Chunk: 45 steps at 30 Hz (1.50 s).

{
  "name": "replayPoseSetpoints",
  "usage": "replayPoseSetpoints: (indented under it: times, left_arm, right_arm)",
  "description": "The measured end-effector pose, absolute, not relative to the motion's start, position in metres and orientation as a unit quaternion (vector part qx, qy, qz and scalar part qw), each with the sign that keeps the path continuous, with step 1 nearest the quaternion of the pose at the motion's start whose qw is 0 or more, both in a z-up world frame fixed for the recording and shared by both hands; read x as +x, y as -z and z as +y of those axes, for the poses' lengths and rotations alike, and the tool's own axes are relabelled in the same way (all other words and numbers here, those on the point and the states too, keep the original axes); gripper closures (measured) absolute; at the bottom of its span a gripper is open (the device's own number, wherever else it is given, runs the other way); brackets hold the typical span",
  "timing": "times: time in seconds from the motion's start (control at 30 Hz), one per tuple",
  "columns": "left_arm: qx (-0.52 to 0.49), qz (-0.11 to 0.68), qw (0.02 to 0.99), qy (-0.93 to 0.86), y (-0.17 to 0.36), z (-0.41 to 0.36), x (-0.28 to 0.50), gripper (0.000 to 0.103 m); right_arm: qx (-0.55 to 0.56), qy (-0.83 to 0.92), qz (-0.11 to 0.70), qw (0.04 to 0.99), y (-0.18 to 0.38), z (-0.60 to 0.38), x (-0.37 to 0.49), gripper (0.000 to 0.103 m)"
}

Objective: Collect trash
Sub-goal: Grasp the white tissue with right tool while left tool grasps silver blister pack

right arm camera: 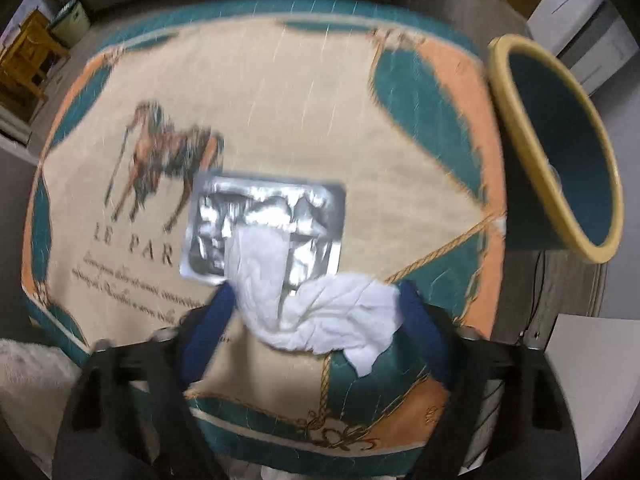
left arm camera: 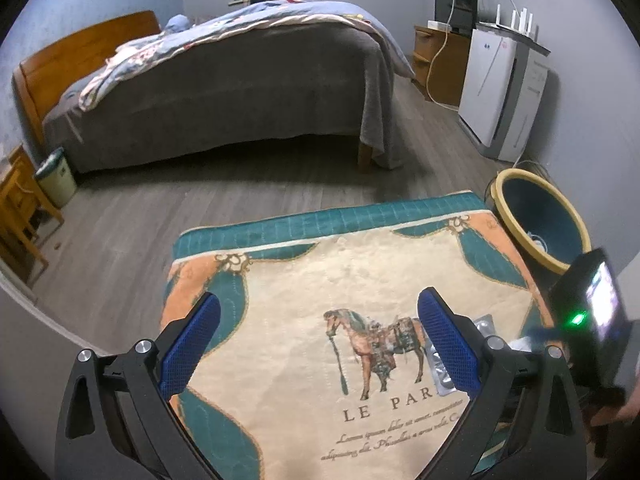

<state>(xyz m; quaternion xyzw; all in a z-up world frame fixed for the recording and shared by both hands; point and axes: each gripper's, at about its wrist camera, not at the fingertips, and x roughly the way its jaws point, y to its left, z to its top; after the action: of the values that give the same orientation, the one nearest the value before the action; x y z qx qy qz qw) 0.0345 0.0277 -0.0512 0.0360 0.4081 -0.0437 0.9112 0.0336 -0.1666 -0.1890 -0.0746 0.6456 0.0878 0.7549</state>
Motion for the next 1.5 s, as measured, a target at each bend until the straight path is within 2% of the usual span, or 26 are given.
replayPoseSetpoints:
  times: [0.03, 0.07, 0.1, 0.2, 0.7, 0.83, 0.93, 1.27, 1.47, 1.5]
  left_arm:
    - [0.039, 0.410, 0.910, 0.046, 0.053, 0.025, 0.035, 0.005]
    - [0.043, 0.411, 0.909, 0.048, 0.054, 0.023, 0.036, 0.005]
    - [0.049, 0.412, 0.908, 0.051, 0.055, 0.020, 0.037, 0.005]
    - [0.058, 0.418, 0.905, 0.063, 0.062, 0.011, 0.039, 0.005]
    - [0.162, 0.503, 0.823, 0.207, 0.144, -0.083, 0.038, 0.005]
    - [0.220, 0.532, 0.783, 0.234, 0.175, -0.111, 0.030, 0.005]
    - [0.272, 0.526, 0.774, 0.224, 0.190, -0.125, 0.029, 0.005]
    - [0.187, 0.546, 0.779, 0.245, 0.198, -0.129, 0.072, 0.005]
    - [0.195, 0.531, 0.781, 0.266, 0.198, -0.144, 0.081, 0.005]
    - [0.189, 0.533, 0.779, 0.269, 0.199, -0.143, 0.083, 0.007]
  right_arm:
    - [-0.078, -0.090, 0.649, 0.751, 0.191, -0.166, 0.033, 0.041]
    - [-0.080, -0.093, 0.649, 0.750, 0.191, -0.166, 0.032, 0.051]
    - [-0.077, -0.101, 0.649, 0.750, 0.189, -0.166, 0.031, 0.068]
    - [-0.066, -0.106, 0.651, 0.749, 0.184, -0.170, 0.032, 0.087]
    - [0.076, -0.055, 0.588, 0.804, 0.132, -0.255, 0.071, 0.087]
    - [0.086, -0.063, 0.586, 0.803, 0.132, -0.258, 0.077, 0.087]
    - [0.088, -0.066, 0.584, 0.804, 0.132, -0.260, 0.079, 0.087]
    - [0.101, -0.078, 0.574, 0.809, 0.125, -0.279, 0.098, 0.086]
    - [0.092, -0.083, 0.560, 0.819, 0.107, -0.293, 0.105, 0.086]
    - [0.088, -0.082, 0.557, 0.822, 0.104, -0.296, 0.106, 0.086]
